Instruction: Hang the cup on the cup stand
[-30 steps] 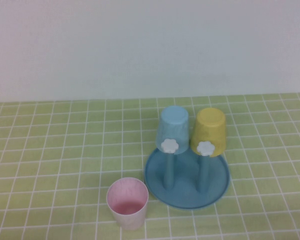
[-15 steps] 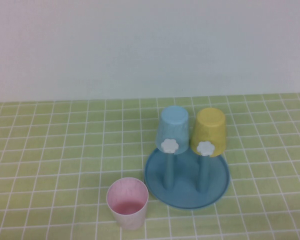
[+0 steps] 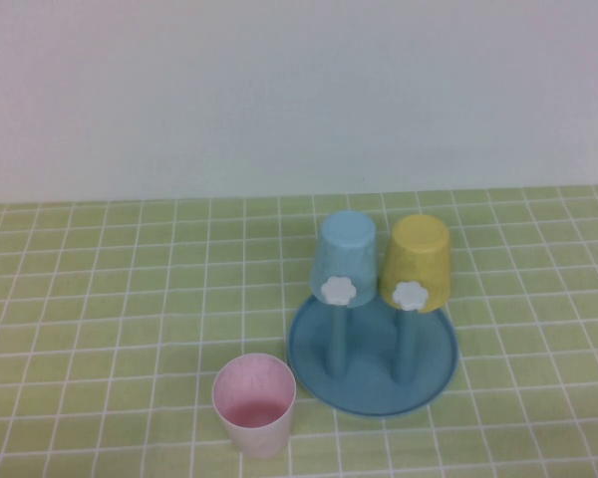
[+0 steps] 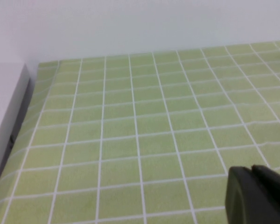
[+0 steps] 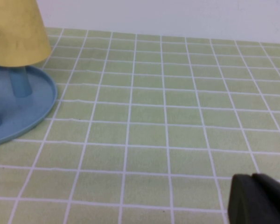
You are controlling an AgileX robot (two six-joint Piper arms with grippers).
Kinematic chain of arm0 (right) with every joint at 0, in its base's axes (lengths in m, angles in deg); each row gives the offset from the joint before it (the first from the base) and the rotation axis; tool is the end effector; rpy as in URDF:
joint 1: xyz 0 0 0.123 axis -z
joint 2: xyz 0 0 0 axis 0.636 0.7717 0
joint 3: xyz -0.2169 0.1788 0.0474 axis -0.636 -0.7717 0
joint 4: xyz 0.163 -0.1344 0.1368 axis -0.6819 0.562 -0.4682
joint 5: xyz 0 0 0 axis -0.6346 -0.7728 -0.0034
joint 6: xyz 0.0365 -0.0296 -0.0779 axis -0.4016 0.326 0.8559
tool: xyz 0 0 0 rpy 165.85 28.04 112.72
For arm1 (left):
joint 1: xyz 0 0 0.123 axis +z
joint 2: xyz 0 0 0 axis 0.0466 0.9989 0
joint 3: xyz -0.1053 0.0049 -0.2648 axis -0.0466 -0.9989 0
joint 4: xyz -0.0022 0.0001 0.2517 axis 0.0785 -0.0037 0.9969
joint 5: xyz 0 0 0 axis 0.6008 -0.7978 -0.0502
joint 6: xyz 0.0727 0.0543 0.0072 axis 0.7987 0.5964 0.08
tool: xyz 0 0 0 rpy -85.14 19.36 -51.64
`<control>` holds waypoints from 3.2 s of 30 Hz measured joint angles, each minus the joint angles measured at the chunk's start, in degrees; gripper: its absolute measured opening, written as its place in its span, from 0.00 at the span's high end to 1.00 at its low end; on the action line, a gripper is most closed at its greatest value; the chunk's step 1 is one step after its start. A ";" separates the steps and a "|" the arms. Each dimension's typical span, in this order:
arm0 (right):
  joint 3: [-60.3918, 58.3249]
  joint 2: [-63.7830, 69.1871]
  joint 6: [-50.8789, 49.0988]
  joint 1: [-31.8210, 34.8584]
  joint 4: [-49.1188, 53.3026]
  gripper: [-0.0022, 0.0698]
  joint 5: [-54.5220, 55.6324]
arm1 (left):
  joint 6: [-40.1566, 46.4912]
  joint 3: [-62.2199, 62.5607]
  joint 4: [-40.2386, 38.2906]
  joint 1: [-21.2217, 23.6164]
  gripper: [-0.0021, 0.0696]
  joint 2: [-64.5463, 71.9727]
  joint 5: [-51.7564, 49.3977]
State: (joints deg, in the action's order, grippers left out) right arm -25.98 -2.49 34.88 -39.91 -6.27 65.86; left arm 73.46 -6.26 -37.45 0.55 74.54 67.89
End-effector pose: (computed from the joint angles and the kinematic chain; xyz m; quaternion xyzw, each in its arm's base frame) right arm 0.0526 0.0041 0.1737 -0.0466 0.7991 -0.0054 0.5994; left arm 0.0546 -0.0011 0.1816 0.0257 0.7619 0.0043 0.6471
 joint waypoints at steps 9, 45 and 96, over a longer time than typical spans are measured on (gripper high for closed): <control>-0.36 0.00 0.12 0.00 1.28 0.97 5.17 | 0.00 0.00 0.00 0.00 0.97 0.00 15.77; -0.36 0.00 -3.54 0.00 1.40 0.97 33.44 | -5.44 4.62 -3.88 0.00 0.97 0.07 27.85; 24.86 32.33 15.51 0.00 -18.97 0.97 -22.79 | 22.83 34.00 -36.66 0.00 0.97 30.12 -29.25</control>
State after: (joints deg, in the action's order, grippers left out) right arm -1.12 29.84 50.40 -39.91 -25.24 43.06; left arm 96.29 27.74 -74.11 0.55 104.66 38.64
